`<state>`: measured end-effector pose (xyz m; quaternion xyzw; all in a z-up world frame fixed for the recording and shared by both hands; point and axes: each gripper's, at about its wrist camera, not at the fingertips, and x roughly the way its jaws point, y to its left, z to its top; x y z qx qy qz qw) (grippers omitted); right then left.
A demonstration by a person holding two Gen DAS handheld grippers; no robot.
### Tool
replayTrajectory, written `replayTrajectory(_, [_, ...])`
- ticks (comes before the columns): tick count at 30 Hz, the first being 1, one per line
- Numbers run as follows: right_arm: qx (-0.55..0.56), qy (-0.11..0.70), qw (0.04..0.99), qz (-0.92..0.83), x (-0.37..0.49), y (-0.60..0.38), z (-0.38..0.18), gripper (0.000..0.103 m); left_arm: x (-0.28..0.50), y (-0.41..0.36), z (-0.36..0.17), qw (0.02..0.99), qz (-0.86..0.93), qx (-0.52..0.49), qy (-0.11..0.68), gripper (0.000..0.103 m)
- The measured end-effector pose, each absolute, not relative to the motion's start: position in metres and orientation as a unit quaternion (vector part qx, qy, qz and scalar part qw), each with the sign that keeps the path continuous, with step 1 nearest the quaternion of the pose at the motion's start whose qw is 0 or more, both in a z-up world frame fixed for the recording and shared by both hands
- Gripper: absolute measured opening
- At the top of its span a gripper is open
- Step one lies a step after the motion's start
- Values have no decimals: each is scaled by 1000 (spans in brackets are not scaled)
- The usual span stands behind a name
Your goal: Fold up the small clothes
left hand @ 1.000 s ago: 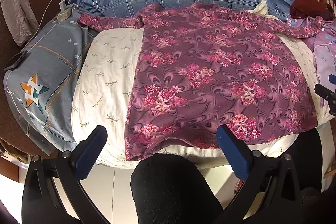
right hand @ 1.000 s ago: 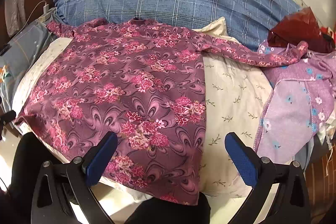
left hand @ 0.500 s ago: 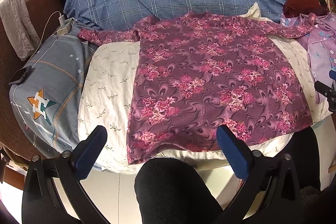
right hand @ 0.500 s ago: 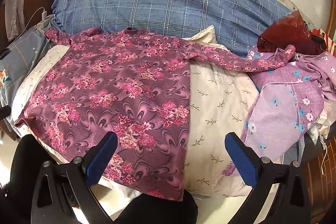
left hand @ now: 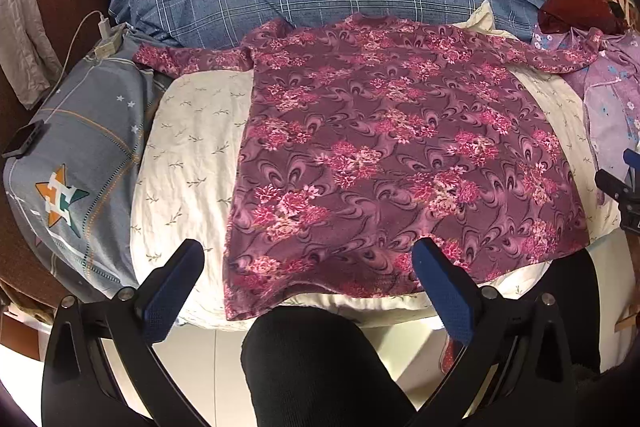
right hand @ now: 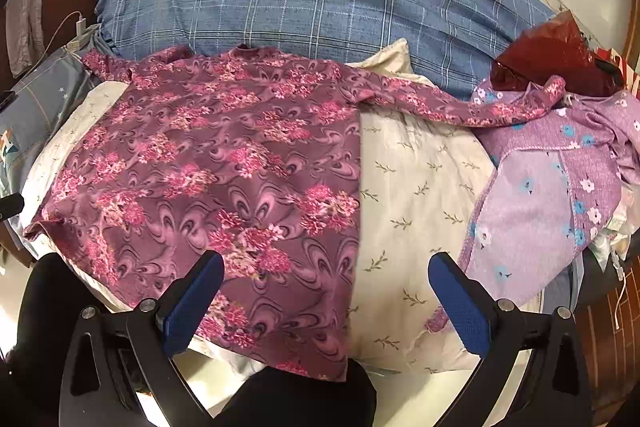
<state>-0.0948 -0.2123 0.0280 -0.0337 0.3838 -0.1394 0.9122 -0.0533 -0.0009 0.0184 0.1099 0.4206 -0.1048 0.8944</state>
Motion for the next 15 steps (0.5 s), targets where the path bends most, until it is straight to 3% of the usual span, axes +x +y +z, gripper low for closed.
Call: replayTrajectory(15, [-15,404,902,-153,-85,-234,13,102,-27,-21,6,882,-120,112,442,103])
